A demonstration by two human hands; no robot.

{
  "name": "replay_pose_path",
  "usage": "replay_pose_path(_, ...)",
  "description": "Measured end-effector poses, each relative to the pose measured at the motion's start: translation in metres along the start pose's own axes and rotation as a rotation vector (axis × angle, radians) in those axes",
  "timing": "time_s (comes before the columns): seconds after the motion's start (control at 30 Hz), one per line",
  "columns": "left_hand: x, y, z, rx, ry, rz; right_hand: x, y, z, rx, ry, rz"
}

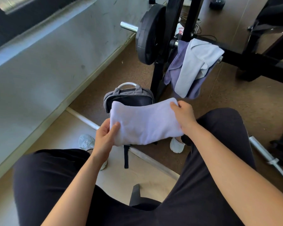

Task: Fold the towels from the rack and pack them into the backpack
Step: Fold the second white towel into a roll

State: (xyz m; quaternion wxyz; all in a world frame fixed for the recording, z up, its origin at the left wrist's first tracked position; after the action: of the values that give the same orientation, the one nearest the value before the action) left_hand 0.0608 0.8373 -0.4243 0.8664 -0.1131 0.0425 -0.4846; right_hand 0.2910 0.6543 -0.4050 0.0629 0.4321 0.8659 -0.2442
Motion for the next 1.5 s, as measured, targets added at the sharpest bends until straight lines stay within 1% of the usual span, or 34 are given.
replay_pose_path(0.07, 0.007, -0.003, 0.002, 0.051, 0.070, -0.038, 0.013, -0.008, -0.002, 0.033, 0.103, -0.093)
replay_pose_path(0.13, 0.016, -0.007, 0.002, 0.082, 0.104, -0.072, 0.027, -0.016, -0.003, 0.041, 0.130, -0.190)
replay_pose_path(0.27, 0.035, -0.010, -0.002, 0.104, 0.149, -0.103, 0.056, -0.026, -0.001, 0.006, 0.180, -0.364)
replay_pose_path(0.37, 0.049, -0.013, 0.000, 0.141, 0.210, -0.191, 0.074, -0.036, -0.001, -0.030, 0.212, -0.460)
replay_pose_path(0.4, 0.052, -0.015, 0.002, 0.131, 0.212, -0.239, 0.078, -0.040, -0.002, -0.034, 0.230, -0.481)
replay_pose_path(0.47, 0.056, -0.017, 0.004, 0.050, 0.151, -0.323, 0.080, -0.044, -0.001, -0.024, 0.263, -0.508)
replay_pose_path(0.53, 0.054, -0.017, 0.004, -0.021, 0.137, -0.368, 0.079, -0.044, 0.000, -0.013, 0.274, -0.539)
replay_pose_path(0.6, 0.052, -0.017, 0.005, -0.032, 0.113, -0.408, 0.077, -0.042, 0.001, -0.019, 0.245, -0.553)
replay_pose_path(0.63, 0.052, -0.017, 0.007, -0.038, 0.062, -0.402, 0.077, -0.041, 0.001, -0.033, 0.229, -0.546)
replay_pose_path(0.67, 0.052, -0.016, 0.008, -0.050, -0.005, -0.361, 0.077, -0.040, 0.001, -0.052, 0.228, -0.528)
replay_pose_path(0.73, 0.047, -0.013, 0.009, -0.056, -0.085, -0.202, 0.074, -0.037, -0.001, -0.067, 0.299, -0.494)
replay_pose_path(0.8, 0.037, -0.007, 0.004, -0.040, -0.056, -0.012, 0.070, -0.036, -0.005, -0.017, 0.457, -0.507)
replay_pose_path(0.87, 0.026, -0.001, -0.001, -0.058, -0.021, 0.084, 0.066, -0.037, -0.013, 0.055, 0.660, -0.562)
replay_pose_path(0.9, 0.021, 0.002, -0.003, -0.098, -0.035, 0.056, 0.064, -0.038, -0.016, 0.083, 0.735, -0.590)
replay_pose_path(0.93, 0.018, 0.004, -0.005, -0.144, -0.069, -0.012, 0.061, -0.038, -0.018, 0.102, 0.786, -0.616)
replay_pose_path(1.03, 0.021, -0.001, -0.001, -0.273, -0.307, -0.317, 0.056, -0.037, -0.021, 0.125, 0.831, -0.633)
replay_pose_path(1.07, 0.024, -0.003, 0.001, -0.277, -0.345, -0.374, 0.055, -0.036, -0.020, 0.123, 0.829, -0.617)
replay_pose_path(1.1, 0.027, -0.006, 0.003, -0.265, -0.340, -0.387, 0.055, -0.035, -0.019, 0.119, 0.827, -0.597)
replay_pose_path(1.2, 0.030, -0.004, 0.000, -0.227, -0.207, -0.248, 0.055, -0.032, -0.015, 0.115, 0.815, -0.561)
replay_pose_path(1.3, 0.024, -0.003, -0.003, -0.190, -0.178, -0.189, 0.058, -0.034, -0.011, 0.094, 0.684, -0.644)
replay_pose_path(1.37, 0.019, -0.002, -0.004, -0.166, -0.144, -0.179, 0.059, -0.034, -0.008, 0.086, 0.585, -0.666)
replay_pose_path(1.5, 0.013, -0.001, -0.001, -0.183, -0.062, -0.251, 0.055, -0.029, -0.006, 0.052, 0.570, -0.642)
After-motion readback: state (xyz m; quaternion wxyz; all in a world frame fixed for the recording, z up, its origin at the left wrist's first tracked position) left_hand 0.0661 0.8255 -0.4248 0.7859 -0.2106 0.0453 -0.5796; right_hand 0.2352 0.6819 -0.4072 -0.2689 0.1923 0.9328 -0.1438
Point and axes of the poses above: each hand's wrist, its own y-axis towards the middle knuckle, its own x-axis out of the palm, z = x × y, the point moved 2 cm from there along y, towards the middle knuckle, and after that the axes turned 12 degrees about -z, right-handed, at the moved point
